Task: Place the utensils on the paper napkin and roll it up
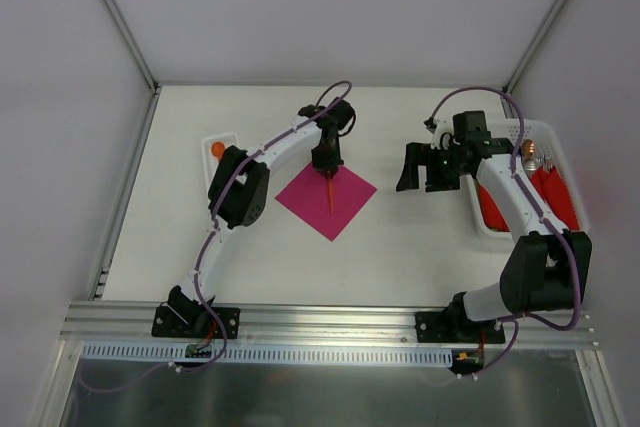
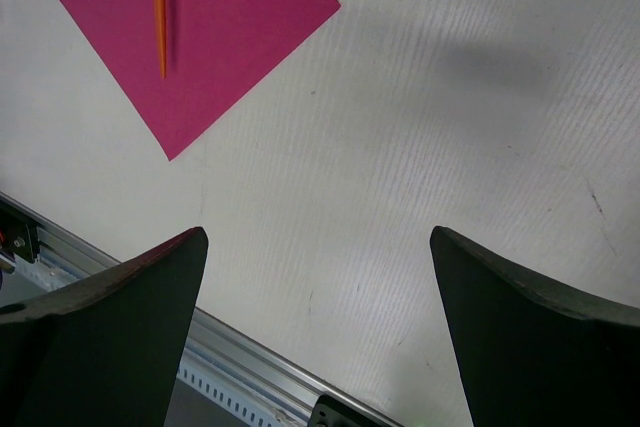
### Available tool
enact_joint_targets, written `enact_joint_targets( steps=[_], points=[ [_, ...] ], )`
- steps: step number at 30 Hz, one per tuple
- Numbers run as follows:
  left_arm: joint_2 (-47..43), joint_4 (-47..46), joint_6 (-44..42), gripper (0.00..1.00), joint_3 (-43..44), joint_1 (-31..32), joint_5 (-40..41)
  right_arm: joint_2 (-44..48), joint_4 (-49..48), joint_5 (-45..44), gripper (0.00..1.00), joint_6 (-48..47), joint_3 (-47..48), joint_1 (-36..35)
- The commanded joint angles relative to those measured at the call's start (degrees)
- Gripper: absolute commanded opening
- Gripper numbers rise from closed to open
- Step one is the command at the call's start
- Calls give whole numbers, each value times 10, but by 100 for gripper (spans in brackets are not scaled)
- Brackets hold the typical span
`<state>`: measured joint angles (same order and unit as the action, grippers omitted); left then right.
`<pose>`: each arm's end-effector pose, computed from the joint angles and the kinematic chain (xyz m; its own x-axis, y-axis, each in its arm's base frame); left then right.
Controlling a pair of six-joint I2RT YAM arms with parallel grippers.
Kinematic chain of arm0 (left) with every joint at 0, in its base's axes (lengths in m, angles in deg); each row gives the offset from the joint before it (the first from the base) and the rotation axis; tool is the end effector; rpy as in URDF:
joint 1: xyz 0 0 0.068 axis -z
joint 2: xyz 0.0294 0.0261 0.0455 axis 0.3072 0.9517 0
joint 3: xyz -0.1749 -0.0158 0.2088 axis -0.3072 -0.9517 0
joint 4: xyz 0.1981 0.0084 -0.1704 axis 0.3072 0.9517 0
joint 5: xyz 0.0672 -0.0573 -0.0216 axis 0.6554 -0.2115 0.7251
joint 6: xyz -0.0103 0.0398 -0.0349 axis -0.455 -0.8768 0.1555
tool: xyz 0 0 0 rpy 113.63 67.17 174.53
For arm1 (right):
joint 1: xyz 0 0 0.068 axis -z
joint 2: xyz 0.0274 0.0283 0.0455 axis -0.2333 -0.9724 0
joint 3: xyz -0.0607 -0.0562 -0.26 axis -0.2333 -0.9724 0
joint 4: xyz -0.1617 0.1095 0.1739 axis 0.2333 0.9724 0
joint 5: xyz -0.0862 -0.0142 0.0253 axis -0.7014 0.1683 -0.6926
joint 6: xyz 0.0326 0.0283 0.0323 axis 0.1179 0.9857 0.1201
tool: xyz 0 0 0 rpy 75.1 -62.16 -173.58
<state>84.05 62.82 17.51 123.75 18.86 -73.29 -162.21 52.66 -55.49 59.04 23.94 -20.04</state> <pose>0.4070 -0.3010 0.1829 -0.9346 -0.0893 -0.3443 -0.0179 0.9786 -0.2052 0.2907 0.0484 0.2778 -0.7314 -0.3011 -0.6119 -0.5198 0.8270 0.2144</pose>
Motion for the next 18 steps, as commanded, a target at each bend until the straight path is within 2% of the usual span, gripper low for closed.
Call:
enact_joint_targets(
  steps=[1,7,18],
  points=[
    [4,16,11,0,22,3,8,-5,10,14,99,1,13,5],
    [15,16,19,0,22,4,4,-11,10,16,99,2,14,6],
    [26,17,20,7,26,3,10,-14,10,22,99,3,13,9]
  ],
)
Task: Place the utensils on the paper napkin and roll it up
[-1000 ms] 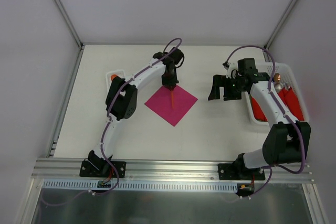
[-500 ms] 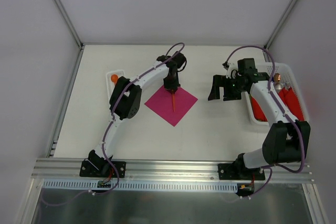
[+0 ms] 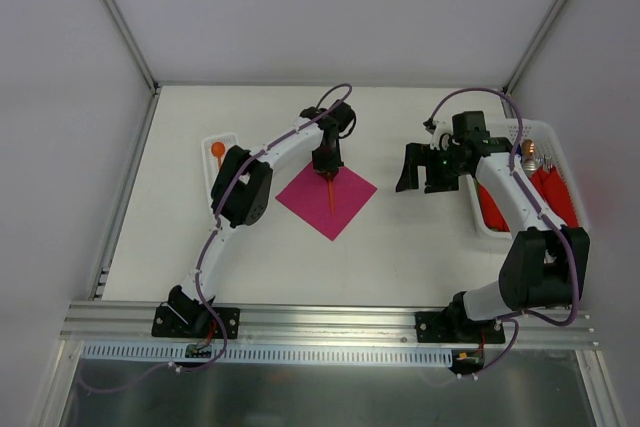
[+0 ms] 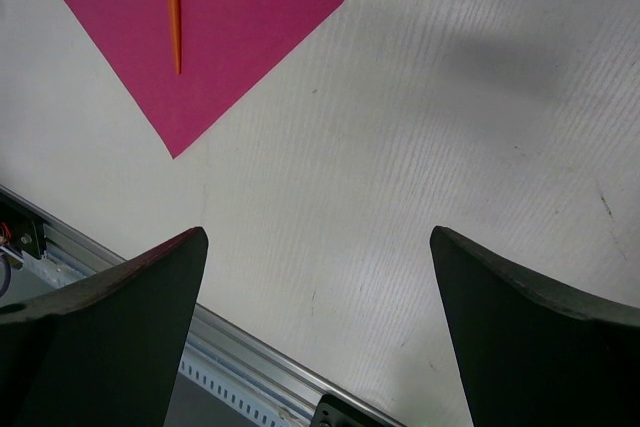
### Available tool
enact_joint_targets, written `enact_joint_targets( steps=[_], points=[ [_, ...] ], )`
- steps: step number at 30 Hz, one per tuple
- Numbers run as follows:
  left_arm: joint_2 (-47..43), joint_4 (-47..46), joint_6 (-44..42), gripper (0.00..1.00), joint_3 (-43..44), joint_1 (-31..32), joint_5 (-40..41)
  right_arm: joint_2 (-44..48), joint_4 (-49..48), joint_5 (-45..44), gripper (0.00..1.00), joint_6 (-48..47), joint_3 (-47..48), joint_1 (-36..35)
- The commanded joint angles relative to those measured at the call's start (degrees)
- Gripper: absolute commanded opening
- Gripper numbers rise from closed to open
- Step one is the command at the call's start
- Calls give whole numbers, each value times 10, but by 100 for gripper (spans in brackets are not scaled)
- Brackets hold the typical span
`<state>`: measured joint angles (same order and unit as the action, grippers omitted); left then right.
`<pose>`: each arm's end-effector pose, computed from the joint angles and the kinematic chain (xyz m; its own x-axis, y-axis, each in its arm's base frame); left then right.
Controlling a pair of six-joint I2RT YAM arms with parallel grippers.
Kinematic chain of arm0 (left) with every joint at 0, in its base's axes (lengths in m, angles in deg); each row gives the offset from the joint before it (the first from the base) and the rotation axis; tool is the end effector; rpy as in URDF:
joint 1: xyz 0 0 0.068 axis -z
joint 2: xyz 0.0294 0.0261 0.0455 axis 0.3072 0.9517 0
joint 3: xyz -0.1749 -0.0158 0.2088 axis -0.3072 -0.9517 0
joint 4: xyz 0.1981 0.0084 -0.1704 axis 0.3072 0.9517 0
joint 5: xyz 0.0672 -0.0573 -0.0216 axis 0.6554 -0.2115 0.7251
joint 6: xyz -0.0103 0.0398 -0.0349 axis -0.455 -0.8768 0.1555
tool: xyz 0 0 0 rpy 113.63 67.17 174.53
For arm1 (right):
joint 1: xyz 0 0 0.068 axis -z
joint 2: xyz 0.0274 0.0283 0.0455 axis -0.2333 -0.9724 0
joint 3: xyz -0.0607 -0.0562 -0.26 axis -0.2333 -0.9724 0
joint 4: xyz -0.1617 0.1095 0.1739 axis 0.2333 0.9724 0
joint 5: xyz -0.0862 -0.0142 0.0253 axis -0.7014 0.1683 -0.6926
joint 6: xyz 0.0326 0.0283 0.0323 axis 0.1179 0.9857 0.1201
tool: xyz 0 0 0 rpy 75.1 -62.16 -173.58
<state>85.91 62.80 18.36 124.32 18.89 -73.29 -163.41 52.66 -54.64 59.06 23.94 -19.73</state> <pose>0.4095 -0.3032 0.1700 -0.9402 -0.0988 -0.3259 -0.0348 0.9798 -0.1967 0.2941 0.0477 0.2722 -0.7443 -0.2965 -0.5984 -0.5166 0.8235 0.2345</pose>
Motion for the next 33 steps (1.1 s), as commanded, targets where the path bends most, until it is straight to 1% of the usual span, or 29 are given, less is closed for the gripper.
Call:
enact_joint_targets(
  steps=[1,3,6,10,19,24,27,28,33],
  points=[
    [7,16,11,7,19,3,11,-2,10,14,99,3,13,5],
    [4,16,10,4,20,3,13,-2,10,14,99,2,12,6],
    [-5,16,7,4,21,2,21,-2,9,16,99,3,11,7],
    [-11,18,2,6,33,1,30,-4,7,17,99,5,10,9],
    [1,20,3,6,39,-4,21,-6,7,20,99,5,10,8],
    [9,20,3,8,41,-7,16,-11,7,23,99,6,11,9],
    [15,21,2,14,40,-9,8,-13,6,23,99,6,11,10],
    [17,21,2,18,39,-9,7,-13,6,24,99,6,11,11],
    [19,20,3,23,33,-9,5,-16,6,26,99,7,12,13]
  ],
)
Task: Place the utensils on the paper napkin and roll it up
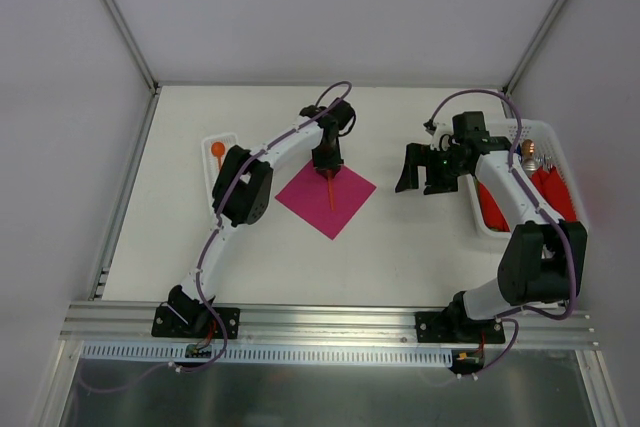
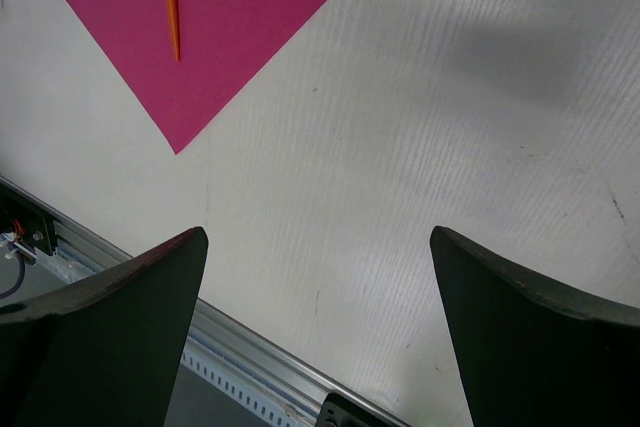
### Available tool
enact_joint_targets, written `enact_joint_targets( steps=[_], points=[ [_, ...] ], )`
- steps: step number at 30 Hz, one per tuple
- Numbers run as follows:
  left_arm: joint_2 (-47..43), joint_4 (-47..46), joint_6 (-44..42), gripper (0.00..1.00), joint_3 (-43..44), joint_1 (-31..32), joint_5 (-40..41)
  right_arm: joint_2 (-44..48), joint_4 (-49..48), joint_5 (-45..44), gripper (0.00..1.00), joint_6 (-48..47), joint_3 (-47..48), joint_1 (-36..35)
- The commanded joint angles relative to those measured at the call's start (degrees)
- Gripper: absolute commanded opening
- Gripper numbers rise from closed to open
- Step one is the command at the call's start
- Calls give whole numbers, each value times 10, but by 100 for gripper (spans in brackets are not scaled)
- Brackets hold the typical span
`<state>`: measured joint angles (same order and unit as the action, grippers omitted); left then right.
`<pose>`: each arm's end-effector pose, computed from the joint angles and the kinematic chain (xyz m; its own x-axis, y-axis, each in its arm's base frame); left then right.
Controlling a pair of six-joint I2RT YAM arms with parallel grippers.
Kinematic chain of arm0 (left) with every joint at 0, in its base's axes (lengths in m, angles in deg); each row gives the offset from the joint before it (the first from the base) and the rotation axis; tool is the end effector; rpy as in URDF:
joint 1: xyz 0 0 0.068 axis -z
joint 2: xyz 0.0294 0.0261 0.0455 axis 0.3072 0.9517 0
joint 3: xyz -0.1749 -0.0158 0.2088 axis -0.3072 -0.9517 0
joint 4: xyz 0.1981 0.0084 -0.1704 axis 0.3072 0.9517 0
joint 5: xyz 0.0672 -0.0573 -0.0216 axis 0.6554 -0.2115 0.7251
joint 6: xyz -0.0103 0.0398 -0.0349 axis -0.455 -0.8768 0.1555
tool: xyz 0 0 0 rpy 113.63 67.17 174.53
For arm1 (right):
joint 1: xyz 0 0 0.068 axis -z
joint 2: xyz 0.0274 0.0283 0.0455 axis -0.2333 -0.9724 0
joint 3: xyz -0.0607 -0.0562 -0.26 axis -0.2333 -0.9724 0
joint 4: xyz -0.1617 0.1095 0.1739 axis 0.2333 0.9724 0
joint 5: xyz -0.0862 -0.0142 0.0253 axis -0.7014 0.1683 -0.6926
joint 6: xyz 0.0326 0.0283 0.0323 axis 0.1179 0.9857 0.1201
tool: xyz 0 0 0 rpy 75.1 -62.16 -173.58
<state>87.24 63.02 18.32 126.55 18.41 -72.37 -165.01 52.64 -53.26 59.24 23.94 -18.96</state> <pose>0.4167 -0.3025 0.1699 -0.9326 -0.1101 -0.3438 -0.0448 0.9803 -0.1924 0.2988 0.0449 0.2647 -0.7636 -0.2827 -0.5805 -0.5060 0.8205 0.2660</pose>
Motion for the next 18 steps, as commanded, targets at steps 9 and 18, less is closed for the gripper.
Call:
enact_joint_targets(
  steps=[9,18],
  points=[
    [-46,19,-6,40,9,-4,4,0,6,19,99,10,16,7],
    [-246,47,-31,45,-40,-6,49,21,5,31,99,10,10,7]
  ],
)
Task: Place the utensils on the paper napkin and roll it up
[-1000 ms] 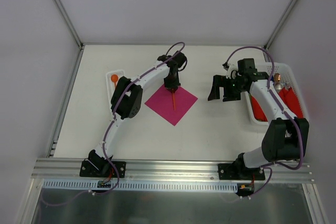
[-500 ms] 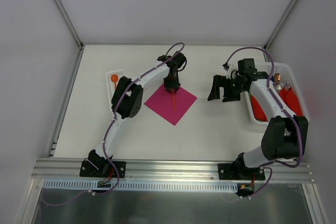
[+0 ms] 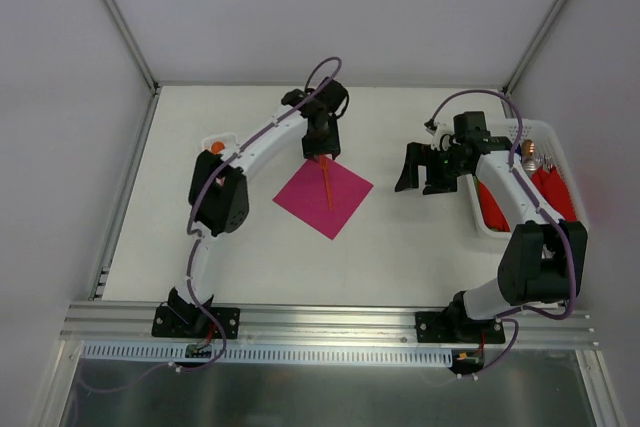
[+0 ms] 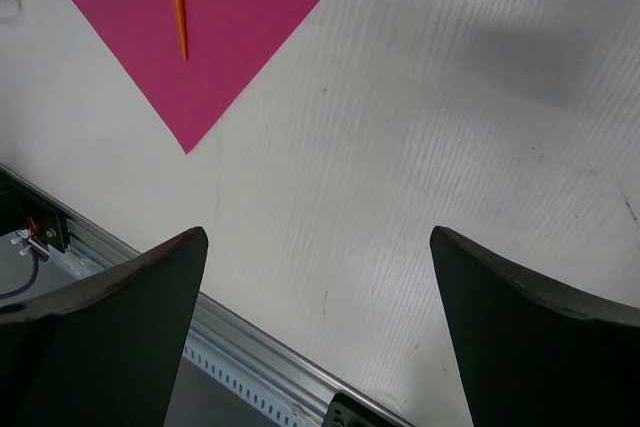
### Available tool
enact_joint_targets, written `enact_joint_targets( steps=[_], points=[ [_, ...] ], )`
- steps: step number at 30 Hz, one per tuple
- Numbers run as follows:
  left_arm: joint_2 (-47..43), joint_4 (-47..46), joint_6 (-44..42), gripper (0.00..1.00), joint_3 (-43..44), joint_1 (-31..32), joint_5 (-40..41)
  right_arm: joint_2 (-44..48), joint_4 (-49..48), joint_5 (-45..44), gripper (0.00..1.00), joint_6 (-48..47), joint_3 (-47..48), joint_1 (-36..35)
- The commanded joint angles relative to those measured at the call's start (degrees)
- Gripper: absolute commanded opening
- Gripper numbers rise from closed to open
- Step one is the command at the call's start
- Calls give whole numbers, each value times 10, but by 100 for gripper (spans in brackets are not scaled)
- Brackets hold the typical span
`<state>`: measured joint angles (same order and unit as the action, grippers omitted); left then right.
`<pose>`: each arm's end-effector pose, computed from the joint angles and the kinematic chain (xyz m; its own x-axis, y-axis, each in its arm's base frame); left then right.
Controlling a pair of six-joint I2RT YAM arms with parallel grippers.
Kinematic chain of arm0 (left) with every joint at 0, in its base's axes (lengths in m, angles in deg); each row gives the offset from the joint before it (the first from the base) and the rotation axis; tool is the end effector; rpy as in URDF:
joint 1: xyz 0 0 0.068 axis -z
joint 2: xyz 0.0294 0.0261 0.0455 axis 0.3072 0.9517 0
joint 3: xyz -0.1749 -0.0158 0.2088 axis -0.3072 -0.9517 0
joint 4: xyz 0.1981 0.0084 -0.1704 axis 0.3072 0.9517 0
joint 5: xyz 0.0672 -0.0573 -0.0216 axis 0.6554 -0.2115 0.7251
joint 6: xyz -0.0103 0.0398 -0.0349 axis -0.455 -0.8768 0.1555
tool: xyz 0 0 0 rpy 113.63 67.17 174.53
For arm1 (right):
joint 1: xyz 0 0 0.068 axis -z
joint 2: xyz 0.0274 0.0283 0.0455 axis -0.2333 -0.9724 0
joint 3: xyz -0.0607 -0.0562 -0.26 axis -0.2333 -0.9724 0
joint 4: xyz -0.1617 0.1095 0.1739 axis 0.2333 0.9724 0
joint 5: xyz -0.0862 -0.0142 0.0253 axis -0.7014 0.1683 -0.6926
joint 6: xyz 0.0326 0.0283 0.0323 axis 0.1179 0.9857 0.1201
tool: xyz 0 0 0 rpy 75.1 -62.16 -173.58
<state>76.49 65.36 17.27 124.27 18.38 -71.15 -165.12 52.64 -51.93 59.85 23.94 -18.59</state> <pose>0.3966 -0.2865 0.2468 -0.8942 -0.1198 -0.4314 -0.0167 0.9718 -0.2351 0.2991 0.0437 0.2645 -0.7697 -0.2664 -0.5801 -0.5010 0.8153 0.2903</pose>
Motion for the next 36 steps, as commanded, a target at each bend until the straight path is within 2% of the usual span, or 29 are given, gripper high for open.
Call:
enact_joint_targets(
  steps=[1,5,7,9,11,13,16,18,21,27,36],
  points=[
    [-162,24,-23,44,-34,-16,40,24,4,20,99,4,7,3],
    [-274,21,-58,40,-165,-87,23,30,-2,37,99,-1,0,4],
    [-337,21,-92,43,-213,-133,62,29,-3,46,99,-3,-3,3],
    [-379,21,-115,46,-273,-175,67,28,-7,55,99,-3,-4,3],
    [-397,14,-131,44,-320,-238,49,23,-8,60,99,-3,-3,3],
    [-411,3,-160,39,-345,-269,51,17,-8,68,99,-3,-2,4],
    [-402,-29,-195,39,-382,-323,26,14,-8,80,99,-3,1,3],
    [-387,-77,-227,40,-415,-352,-32,13,-8,86,99,-4,2,3],
    [-357,-127,-251,40,-432,-357,-56,15,-8,89,99,-3,2,3],
    [-271,-169,-270,34,-399,-358,-69,20,-8,92,99,-6,-4,3],
    [-179,-196,-267,32,-368,-359,-37,31,-7,89,99,-8,-11,3]
  ],
)
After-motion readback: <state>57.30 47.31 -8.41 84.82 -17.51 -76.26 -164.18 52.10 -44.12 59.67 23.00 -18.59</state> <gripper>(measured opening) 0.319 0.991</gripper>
